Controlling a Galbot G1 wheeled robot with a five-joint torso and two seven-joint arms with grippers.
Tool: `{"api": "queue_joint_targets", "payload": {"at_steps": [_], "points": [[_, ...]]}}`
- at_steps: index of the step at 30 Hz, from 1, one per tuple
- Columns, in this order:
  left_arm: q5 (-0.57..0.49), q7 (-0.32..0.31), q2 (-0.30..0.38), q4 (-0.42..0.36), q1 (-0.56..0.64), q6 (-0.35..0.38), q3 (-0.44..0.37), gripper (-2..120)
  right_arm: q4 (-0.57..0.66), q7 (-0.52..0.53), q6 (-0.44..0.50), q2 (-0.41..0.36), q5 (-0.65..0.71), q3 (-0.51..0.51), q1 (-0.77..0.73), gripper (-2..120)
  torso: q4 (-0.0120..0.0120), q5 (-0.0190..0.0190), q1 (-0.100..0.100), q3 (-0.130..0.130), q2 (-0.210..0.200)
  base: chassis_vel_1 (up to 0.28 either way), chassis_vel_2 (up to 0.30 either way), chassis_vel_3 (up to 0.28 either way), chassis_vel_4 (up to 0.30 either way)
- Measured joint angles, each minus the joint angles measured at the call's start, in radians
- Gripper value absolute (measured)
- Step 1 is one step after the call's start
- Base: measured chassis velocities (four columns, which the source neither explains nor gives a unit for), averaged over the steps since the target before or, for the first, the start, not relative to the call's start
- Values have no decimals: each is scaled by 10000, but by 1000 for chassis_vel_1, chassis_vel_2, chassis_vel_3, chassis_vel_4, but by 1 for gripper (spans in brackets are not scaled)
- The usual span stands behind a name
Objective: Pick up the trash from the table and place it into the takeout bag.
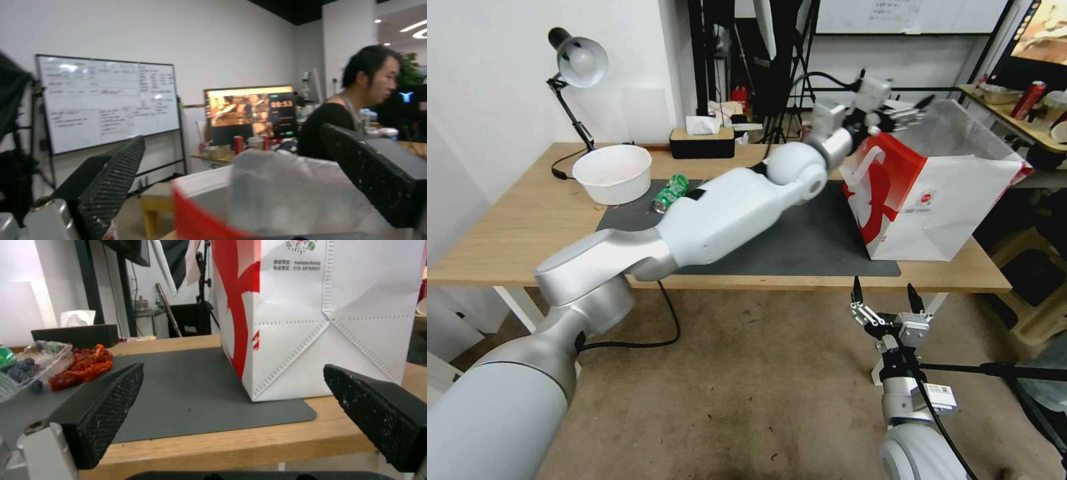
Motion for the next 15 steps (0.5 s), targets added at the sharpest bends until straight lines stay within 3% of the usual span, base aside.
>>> {"api": "queue_joint_targets", "payload": {"at_steps": [15], "points": [[9, 24, 2526, -1540, 1784, 30, -1218, 100, 0, 4, -47, 2, -47, -32, 22, 100, -2, 2, 1, 0, 0, 0, 0, 0, 0]]}}
